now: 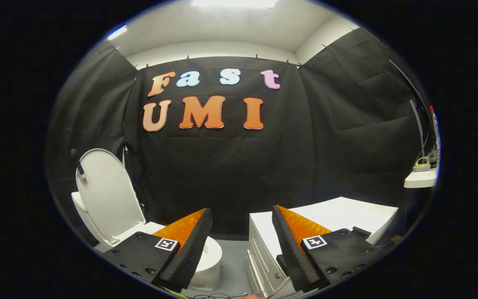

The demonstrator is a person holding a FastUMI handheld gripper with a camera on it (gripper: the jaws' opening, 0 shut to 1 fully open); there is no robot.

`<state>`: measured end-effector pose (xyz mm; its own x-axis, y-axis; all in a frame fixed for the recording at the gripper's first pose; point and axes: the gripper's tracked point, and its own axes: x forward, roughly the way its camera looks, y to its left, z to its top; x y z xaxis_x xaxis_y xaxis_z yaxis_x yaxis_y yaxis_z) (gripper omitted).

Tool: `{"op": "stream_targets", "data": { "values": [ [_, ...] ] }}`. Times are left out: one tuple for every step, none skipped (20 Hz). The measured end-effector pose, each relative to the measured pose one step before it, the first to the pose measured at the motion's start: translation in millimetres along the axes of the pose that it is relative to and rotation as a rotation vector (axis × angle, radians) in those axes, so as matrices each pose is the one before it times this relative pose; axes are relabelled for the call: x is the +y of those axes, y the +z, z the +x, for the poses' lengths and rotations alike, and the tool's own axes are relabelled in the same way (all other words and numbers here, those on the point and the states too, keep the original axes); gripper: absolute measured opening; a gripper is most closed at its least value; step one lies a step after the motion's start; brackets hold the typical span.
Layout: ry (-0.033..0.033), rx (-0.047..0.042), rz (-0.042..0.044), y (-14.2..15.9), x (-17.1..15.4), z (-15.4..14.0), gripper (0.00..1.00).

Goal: Open the toilet lid.

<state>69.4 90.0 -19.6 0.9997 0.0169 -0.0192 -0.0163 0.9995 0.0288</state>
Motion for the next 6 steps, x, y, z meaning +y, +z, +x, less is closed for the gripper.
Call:
{"op": "stream_targets", "data": {
  "values": [
    [0.00176, 0.00468, 0.00154, -1.01, -0.12, -0.94, 0.94],
    [0.00015, 0.00084, -0.00318, -1.27, 0.39, -0.38, 0.94],
    [-0.00221, -0.00204, -0.00305, 1.60, -0.15, 0.49, 0.94],
    [-0.00110, 0.00081, 0.00121, -0.07, -1.06, 0.68, 0.94],
    [0.00039, 0.00400, 0.00381, -1.37, 0.18, 0.36, 0.94],
    [-0.00133, 0.00350, 0.00069, -1.26, -0.56, 0.67, 0.94]
  ]
}}
